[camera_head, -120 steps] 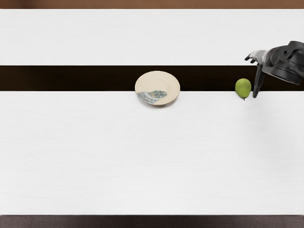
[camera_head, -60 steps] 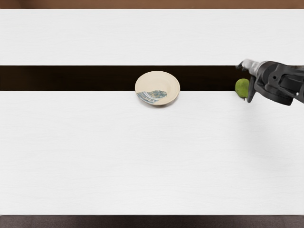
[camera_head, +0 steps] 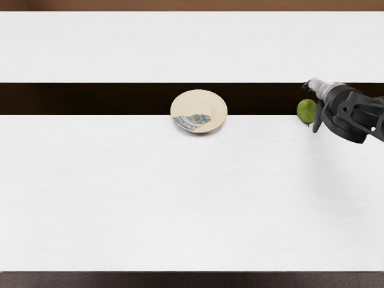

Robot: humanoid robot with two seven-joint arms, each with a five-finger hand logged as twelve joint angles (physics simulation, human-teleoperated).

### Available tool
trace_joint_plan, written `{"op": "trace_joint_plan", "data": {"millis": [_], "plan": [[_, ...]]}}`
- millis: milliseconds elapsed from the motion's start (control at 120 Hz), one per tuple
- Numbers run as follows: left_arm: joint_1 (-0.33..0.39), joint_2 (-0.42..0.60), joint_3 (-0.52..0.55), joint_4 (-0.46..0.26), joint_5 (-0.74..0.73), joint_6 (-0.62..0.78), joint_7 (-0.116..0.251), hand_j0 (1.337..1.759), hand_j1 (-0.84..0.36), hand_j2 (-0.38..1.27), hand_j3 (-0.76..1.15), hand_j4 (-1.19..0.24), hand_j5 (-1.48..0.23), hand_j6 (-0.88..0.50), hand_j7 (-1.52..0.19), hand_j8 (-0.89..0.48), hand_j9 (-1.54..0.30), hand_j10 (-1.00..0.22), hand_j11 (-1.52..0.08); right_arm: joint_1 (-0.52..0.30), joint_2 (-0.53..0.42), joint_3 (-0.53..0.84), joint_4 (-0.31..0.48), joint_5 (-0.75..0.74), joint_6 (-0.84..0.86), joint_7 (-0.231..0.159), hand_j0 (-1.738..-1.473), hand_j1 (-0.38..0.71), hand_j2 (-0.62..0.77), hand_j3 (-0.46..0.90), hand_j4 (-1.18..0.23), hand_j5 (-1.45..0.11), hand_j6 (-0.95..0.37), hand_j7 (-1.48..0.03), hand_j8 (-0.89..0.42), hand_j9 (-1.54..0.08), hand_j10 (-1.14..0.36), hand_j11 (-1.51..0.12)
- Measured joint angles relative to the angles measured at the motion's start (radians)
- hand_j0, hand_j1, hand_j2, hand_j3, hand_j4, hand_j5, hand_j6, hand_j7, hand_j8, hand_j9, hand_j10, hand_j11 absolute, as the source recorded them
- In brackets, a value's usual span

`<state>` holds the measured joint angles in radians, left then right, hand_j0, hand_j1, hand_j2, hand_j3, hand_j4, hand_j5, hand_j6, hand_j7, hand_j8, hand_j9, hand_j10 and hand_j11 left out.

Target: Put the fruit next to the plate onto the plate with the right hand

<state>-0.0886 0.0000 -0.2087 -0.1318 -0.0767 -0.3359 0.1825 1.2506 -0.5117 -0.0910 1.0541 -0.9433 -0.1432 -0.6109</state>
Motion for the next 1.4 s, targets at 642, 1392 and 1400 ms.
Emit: {"op": "trace_joint_plan", "data": {"millis": [642, 1392, 1400], "plan": [[0.0, 0.0, -0.001, 0.0, 0.0, 0.0, 0.0, 1.658, 0.33, 0.0, 0.0, -0.01, -0.02, -0.01, -0.02, -0.01, -0.02, -0.01, -0.02, -0.02, 0.09, 0.001, -0.128, -0.021, -0.023, 0.0, -1.658, -0.13, -0.03, 0.0, -0.19, -0.24, -0.19, -0.24, -0.19, -0.24, -0.19, -0.24], [0.0, 0.0, -0.001, 0.0, 0.0, 0.0, 0.0, 1.658, 0.33, 0.0, 0.0, -0.01, -0.02, -0.01, -0.02, -0.01, -0.02, -0.01, -0.02, -0.049, 0.124, 0.001, -0.184, -0.021, -0.045, 0.0, -1.658, -0.13, -0.03, 0.0, -0.19, -0.24, -0.19, -0.24, -0.19, -0.24, -0.19, -0.24], [0.0, 0.0, -0.001, 0.0, 0.0, 0.0, 0.0, 1.658, 0.33, 0.0, 0.0, -0.01, -0.02, -0.01, -0.02, -0.01, -0.02, -0.01, -0.02, -0.049, 0.125, 0.001, -0.187, -0.021, -0.045, 0.0, -1.658, -0.13, -0.03, 0.0, -0.19, -0.24, -0.19, -0.24, -0.19, -0.24, -0.19, -0.24]]}}
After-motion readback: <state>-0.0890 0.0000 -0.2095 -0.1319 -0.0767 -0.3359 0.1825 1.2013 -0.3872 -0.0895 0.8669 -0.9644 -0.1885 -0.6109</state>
